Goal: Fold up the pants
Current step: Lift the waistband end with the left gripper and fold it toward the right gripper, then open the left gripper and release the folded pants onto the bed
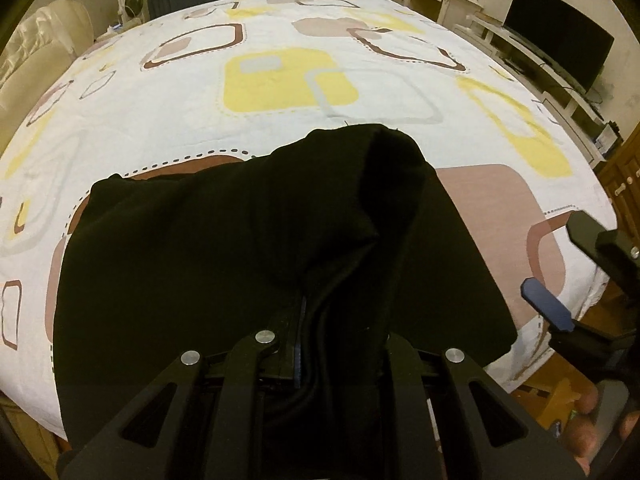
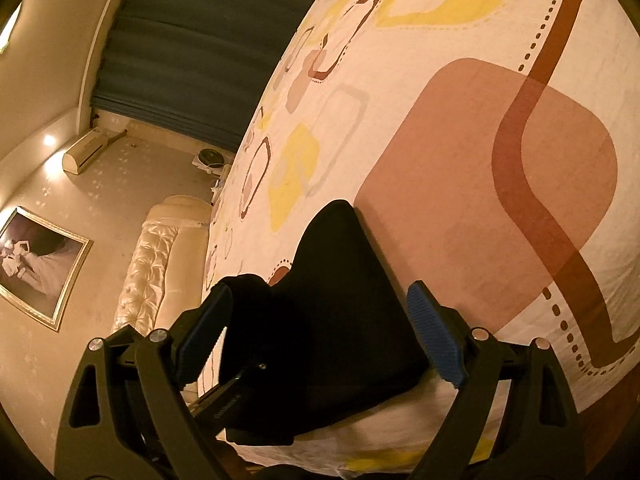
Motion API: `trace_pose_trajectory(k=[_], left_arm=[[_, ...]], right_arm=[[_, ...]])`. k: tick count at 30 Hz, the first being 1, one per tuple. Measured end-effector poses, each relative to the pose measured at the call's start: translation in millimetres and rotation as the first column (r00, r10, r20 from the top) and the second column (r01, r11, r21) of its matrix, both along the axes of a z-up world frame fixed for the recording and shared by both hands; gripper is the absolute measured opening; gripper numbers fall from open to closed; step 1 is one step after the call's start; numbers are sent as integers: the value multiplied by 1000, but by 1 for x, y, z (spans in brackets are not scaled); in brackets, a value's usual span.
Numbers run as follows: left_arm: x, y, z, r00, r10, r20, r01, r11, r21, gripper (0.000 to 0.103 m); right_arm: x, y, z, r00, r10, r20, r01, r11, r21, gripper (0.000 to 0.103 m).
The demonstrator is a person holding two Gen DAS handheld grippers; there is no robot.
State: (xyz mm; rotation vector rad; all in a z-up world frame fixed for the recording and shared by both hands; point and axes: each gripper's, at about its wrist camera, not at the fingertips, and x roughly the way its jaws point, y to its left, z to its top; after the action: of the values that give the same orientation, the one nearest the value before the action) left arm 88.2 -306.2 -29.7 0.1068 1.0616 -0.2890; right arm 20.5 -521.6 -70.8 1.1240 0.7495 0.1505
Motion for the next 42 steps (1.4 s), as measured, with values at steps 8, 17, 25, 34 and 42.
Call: trace_pose_trajectory(k=[8,17,25,34,42], left_arm=[[-5,-10,-5,999,6,43,-8,999,54,14],[-10,-19,-5,997,-18,82,9,994,110,16],[-31,-16,17,984,-101,147,99,995,19,54],[-53,47,72,964,-92,250,128,982,-135,81],[-52,182,64,965,29,262,3,993,-120,81]], right_arm=[[2,3,1,1000,2,7,-2,1000,10,89],[1,4,3,1000,2,8,-2,1000,9,89],[3,2,9,1000,-3,27,3,1000,6,89],[7,7,22,998,20,55,-19,1000,-10,89],[20,39,22,992,122,21,-120,990,-77,89]])
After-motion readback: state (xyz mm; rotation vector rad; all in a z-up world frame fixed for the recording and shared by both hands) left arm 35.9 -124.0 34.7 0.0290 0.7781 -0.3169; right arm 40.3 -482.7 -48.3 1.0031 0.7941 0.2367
